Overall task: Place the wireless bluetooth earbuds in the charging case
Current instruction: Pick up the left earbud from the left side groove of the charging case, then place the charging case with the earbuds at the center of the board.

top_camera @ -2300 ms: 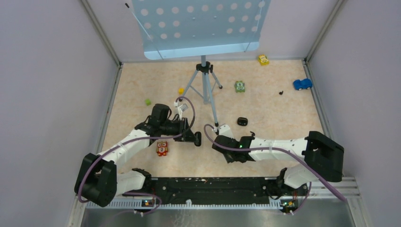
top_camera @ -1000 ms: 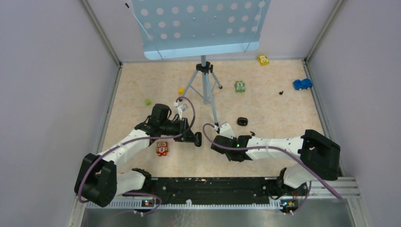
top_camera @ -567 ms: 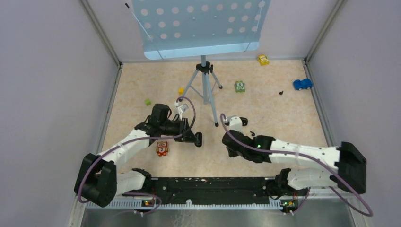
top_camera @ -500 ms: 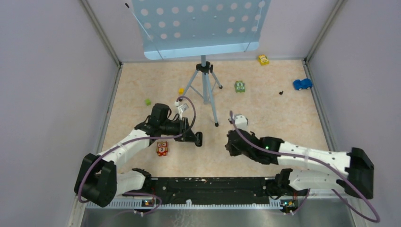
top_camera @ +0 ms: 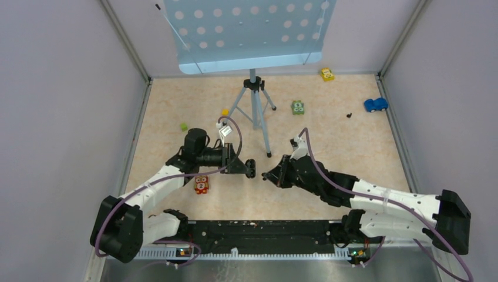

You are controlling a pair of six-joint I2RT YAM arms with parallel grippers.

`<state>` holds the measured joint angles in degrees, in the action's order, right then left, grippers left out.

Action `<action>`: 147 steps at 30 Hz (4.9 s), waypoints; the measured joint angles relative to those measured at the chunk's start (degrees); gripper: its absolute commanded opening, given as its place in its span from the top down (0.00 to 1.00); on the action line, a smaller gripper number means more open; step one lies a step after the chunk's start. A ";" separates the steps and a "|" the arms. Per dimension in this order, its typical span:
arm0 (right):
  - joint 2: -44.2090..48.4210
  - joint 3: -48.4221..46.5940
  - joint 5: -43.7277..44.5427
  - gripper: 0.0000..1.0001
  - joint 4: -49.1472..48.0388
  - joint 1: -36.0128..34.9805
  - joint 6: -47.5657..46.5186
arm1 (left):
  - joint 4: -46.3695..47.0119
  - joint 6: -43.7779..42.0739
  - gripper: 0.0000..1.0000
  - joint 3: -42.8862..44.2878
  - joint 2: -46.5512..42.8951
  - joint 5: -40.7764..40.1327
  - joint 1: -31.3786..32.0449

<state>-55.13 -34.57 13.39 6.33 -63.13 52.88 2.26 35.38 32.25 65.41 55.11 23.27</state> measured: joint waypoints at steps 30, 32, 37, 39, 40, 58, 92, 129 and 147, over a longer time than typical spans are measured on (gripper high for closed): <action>-12.57 -1.27 0.98 1.00 -14.14 0.00 4.20 | 1.62 2.49 1.00 -1.25 -1.53 -2.29 -0.22; -13.33 -1.86 0.98 1.00 -14.14 0.00 4.20 | 1.62 2.51 1.00 -1.33 -1.51 -2.49 -0.26; -14.82 -2.34 0.96 1.00 -14.49 -0.04 4.17 | 2.08 2.71 1.00 -1.36 -1.51 -2.54 -0.26; -15.04 -2.60 0.98 0.97 -14.43 -0.07 4.17 | 2.05 2.75 1.00 -1.42 -1.49 -2.56 -0.26; -15.19 -2.75 1.14 0.87 -14.38 -0.09 4.17 | 2.12 2.75 1.00 -1.42 -1.49 -2.69 -0.26; -13.42 -6.08 5.22 0.49 -6.25 -0.24 1.11 | 3.30 3.50 1.00 -1.42 0.13 -1.99 -0.31; -5.66 4.85 -16.81 0.32 -0.79 19.82 0.74 | 25.49 19.17 1.00 1.31 10.62 11.45 0.44; 16.52 4.20 0.55 0.30 24.68 19.82 0.22 | 30.99 8.94 1.00 1.33 39.39 6.10 7.52; 15.50 4.17 1.92 0.27 25.14 19.82 0.26 | 16.20 -0.94 0.36 3.26 36.04 2.10 7.52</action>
<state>-39.64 -30.39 15.31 31.46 -43.31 53.15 18.46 34.44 35.51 101.45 57.21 30.79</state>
